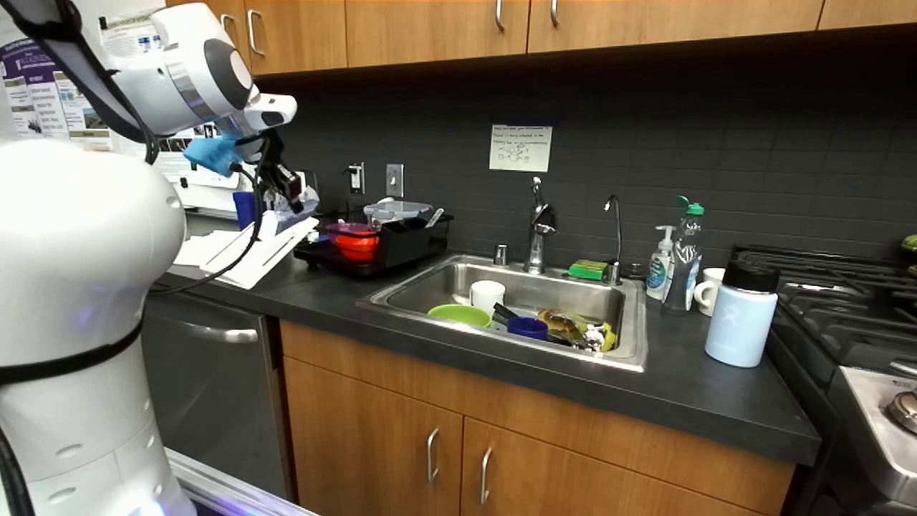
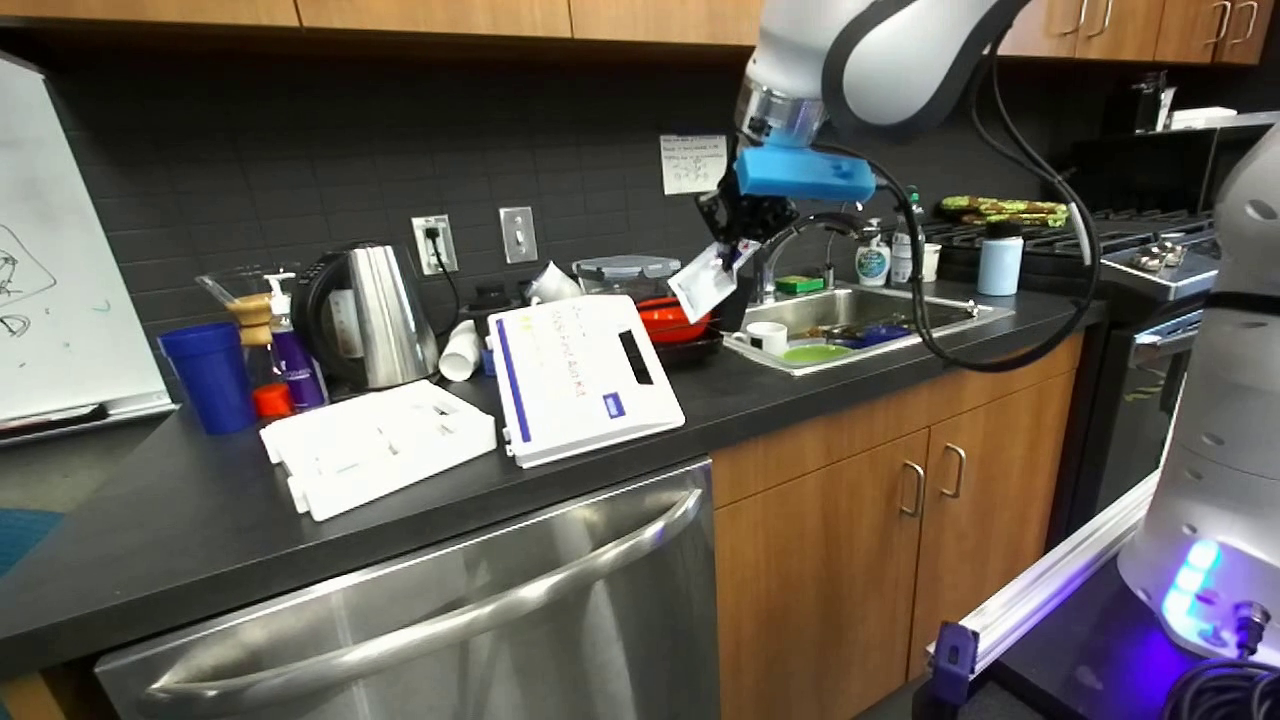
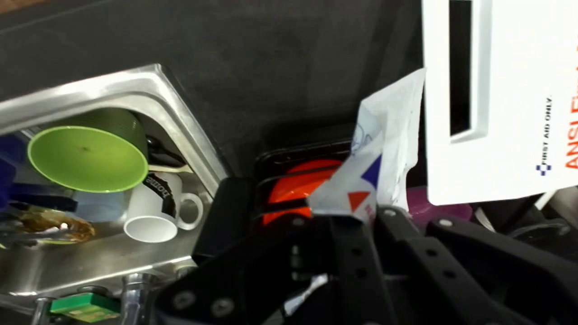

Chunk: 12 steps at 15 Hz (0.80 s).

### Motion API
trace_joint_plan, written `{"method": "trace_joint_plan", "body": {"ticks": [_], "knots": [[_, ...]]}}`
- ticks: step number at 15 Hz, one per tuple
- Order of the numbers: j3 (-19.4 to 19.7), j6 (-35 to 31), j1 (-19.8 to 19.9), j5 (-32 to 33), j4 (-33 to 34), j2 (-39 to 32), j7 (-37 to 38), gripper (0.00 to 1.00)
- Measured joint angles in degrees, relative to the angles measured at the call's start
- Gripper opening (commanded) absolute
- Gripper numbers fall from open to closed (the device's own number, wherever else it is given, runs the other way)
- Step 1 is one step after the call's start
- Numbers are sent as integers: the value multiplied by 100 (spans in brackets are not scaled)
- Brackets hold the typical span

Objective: Open the white object and put the white item on the counter

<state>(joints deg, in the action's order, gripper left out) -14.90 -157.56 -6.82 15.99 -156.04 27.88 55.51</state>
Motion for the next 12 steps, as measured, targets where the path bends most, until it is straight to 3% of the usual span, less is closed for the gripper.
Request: {"method": "trace_joint_plan", "body": {"ticks": [4,12], "knots": [[-89,-225,240,-259,-373,34,-22,1],[-455,-469,345,-540,-368,-352,-94,1]]}}
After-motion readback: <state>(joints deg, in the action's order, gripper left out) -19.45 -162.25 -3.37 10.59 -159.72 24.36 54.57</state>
